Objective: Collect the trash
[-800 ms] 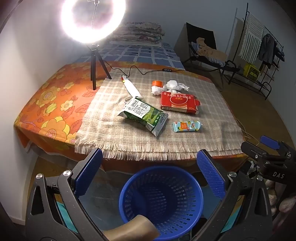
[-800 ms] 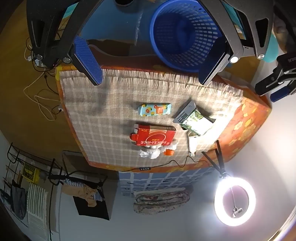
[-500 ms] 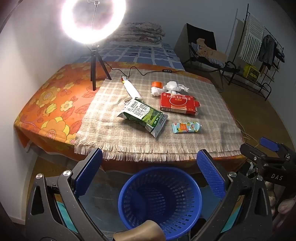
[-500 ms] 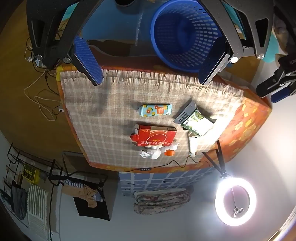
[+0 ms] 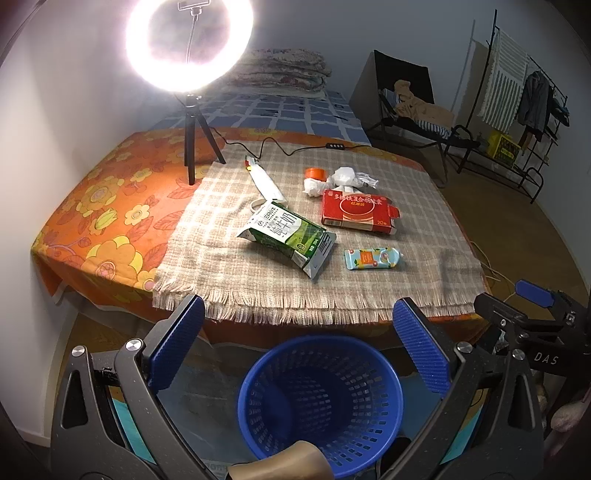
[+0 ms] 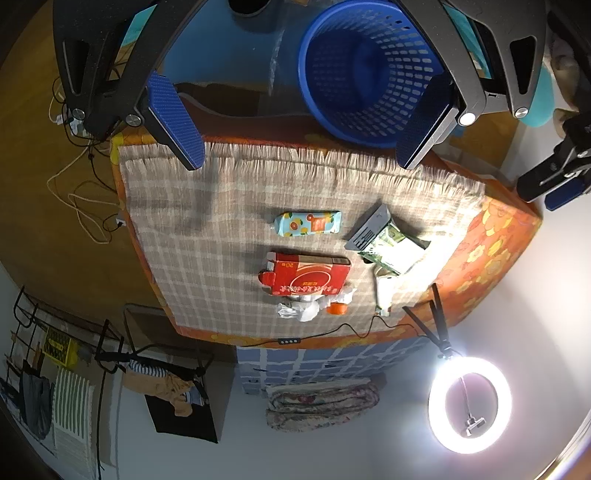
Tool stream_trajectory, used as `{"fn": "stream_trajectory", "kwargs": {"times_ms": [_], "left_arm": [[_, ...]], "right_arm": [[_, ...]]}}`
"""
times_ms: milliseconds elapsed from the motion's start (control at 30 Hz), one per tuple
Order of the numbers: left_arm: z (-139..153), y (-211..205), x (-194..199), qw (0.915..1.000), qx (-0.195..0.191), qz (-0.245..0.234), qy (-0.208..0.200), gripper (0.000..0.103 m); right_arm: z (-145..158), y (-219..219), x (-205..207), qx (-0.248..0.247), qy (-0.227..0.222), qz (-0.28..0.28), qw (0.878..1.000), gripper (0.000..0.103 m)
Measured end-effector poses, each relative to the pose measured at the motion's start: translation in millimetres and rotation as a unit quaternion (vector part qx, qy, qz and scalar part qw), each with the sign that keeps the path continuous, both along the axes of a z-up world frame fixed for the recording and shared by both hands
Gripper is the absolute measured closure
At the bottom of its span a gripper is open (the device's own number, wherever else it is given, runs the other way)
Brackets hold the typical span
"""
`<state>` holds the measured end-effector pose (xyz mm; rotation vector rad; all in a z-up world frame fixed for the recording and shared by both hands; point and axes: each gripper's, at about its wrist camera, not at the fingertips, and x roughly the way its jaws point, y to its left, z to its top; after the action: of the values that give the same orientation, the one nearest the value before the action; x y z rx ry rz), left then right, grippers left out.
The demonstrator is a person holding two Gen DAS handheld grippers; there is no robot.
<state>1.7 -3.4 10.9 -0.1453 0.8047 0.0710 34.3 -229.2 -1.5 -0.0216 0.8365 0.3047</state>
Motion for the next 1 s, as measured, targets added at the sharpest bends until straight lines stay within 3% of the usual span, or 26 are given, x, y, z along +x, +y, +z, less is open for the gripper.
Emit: {"fn": "stream_trajectory", "kwargs": {"times_ms": [1000], "left_arm": [[2.9,5.8,-4.4,1.0000,0.000,0.006,-0.005,0.000]], "right_arm": [[-9.6,-3.4,9.6,-0.007,0.017,-0.004,1.000,0.001]]}}
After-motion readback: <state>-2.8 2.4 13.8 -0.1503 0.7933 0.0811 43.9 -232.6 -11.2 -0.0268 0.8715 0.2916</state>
